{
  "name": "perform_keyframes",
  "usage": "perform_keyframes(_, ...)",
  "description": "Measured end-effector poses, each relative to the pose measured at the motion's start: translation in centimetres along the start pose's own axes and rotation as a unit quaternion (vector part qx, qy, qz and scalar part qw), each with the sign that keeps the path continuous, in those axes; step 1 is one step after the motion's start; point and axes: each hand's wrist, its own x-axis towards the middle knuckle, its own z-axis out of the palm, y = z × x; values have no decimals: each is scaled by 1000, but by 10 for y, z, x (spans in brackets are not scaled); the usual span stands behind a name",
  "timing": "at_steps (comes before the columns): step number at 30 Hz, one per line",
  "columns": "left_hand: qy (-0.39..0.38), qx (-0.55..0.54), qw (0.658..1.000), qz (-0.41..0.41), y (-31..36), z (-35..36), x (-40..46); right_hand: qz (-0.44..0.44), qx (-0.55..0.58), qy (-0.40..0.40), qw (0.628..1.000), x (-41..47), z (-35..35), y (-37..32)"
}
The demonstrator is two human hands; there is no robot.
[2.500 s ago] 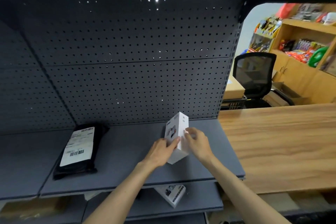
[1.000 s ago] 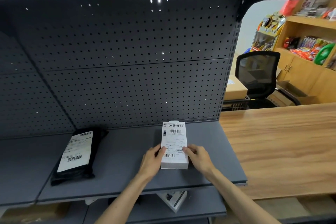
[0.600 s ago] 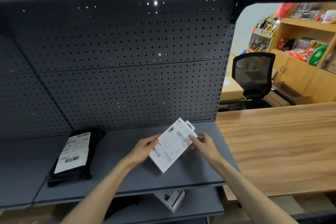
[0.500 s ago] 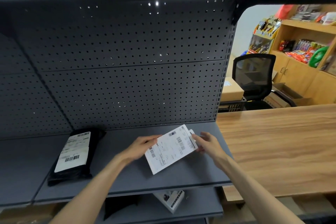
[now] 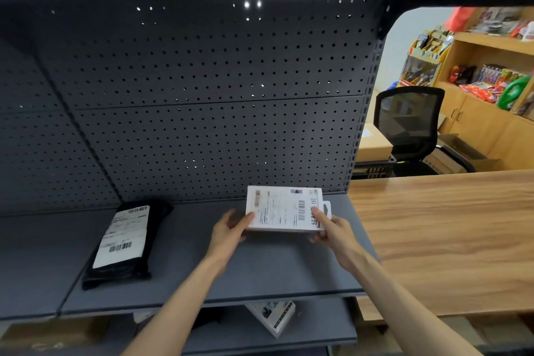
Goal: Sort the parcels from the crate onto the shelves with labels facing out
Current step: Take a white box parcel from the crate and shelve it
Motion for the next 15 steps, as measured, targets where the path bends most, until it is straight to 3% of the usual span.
perform_keyframes(5,-33,-169,983,-56,-11,32,-12,2,44,-17,999,-7,16,6)
perform_keyframes(9,7,-271,960,-65,-9,48,-11,24,62,-48,997,-17,27,17)
perform_keyframes(12,34,-254,965,-51,-3,47,-6,46,35,-85,995,-20,25,22)
perform_keyframes(15,27,-192,981,-26,8,37,-1,37,-37,-69,996,-16,18,18)
